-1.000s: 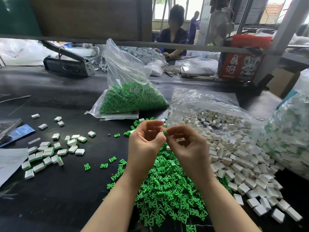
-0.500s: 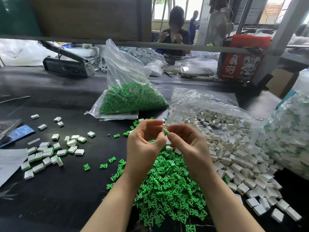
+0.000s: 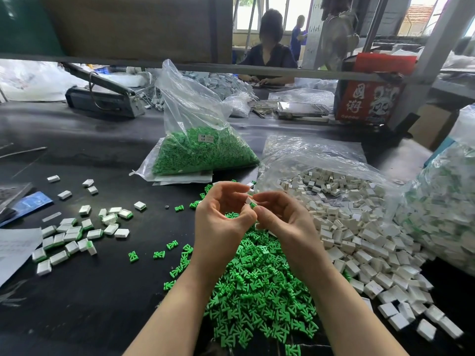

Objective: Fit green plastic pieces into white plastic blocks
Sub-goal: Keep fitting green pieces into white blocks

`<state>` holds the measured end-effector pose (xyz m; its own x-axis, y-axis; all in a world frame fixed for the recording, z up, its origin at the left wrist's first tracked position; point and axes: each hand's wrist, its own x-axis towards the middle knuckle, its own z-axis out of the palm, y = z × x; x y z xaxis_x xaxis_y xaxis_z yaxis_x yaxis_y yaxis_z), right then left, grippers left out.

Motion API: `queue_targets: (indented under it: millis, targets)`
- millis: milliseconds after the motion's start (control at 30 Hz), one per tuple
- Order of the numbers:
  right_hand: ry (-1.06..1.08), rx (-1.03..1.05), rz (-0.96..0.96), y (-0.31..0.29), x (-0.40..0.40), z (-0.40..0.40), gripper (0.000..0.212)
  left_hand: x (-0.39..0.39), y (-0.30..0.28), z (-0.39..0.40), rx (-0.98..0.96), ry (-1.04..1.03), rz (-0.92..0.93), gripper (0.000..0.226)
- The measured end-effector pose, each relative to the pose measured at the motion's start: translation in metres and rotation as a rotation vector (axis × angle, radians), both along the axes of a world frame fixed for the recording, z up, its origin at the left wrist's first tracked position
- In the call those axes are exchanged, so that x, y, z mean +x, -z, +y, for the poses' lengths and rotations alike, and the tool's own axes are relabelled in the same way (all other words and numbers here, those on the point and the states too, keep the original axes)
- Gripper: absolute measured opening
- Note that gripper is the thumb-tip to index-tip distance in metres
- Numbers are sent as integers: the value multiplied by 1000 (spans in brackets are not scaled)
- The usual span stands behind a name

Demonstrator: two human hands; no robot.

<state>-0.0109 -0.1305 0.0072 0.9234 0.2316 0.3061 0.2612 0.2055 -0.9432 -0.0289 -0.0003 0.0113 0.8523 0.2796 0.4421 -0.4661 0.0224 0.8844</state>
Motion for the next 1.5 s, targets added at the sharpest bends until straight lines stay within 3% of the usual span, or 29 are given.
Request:
queue_targets:
  millis: [233, 633, 1500]
  targets:
    - [-111, 41, 121, 3, 2, 0, 47, 2, 1, 0, -5, 73, -3, 23]
    - [-133, 99, 74, -1, -1, 2, 33, 3, 4, 2, -39, 145, 26, 21]
    - [-124, 83, 82, -4, -4, 2, 34, 5, 8, 3, -80, 218, 24, 26]
